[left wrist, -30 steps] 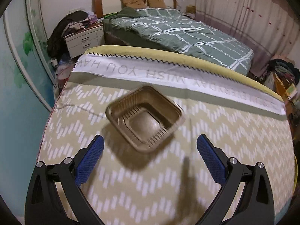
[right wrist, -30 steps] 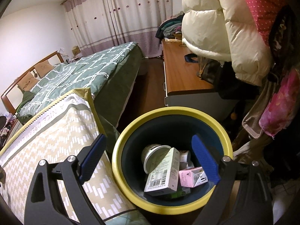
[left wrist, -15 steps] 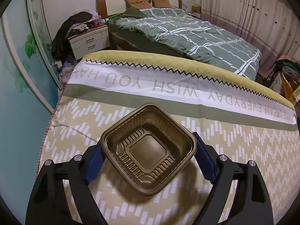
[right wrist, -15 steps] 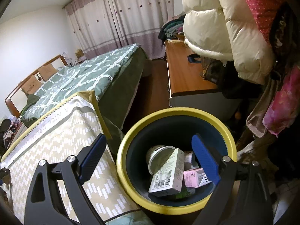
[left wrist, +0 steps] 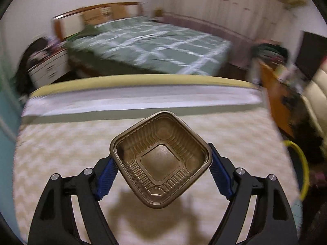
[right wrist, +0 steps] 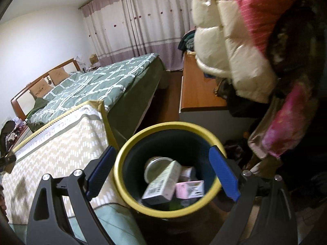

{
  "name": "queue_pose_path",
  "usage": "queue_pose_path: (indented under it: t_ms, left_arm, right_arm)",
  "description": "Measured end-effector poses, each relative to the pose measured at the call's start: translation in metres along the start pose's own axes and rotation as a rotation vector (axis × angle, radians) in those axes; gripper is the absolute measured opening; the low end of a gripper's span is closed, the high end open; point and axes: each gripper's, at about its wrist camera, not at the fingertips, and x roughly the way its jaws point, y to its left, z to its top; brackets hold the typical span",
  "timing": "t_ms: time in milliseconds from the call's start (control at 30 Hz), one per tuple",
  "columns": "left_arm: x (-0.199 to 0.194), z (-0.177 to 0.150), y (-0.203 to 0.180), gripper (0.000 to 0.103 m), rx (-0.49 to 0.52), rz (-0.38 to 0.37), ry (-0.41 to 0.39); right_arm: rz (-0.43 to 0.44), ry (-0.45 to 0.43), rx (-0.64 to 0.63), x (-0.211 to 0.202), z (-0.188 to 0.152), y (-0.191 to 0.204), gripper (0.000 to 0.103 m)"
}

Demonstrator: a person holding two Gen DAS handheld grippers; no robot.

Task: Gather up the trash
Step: 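Carry the brown tray with the left gripper over the yellow bin and release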

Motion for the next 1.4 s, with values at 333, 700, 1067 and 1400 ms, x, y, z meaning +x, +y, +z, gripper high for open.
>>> queue_pose_path:
  t_ms: [333, 700, 1067, 1400]
  left_arm:
    - [-0.001, -0.018, -0.230, 0.081, 0.312, -0.293, 0.055]
    - [0.053, -0.056, -0.388, 0.081, 0.468, -0.356, 0.201]
    - [0.014, -0.056, -0.346, 0.097, 0.423, -0.325, 0.133]
    - [-0.148, -0.081, -0.156, 0.098, 0.212, -0.217, -0.158]
  right_arm:
    - [-0.025, -0.019, -0.028, -0.043, -0.008, -0.051, 0.088]
    - [-0.055, -0.066, 0.044, -0.078, -0.017, -0.104, 0.088]
    - [-0.010, -0.042, 0.040, -0.075, -0.024, -0.083, 0.091]
    - [0.190, -0.075, -0.129, -0.100, -0.016, 0.016, 0.093]
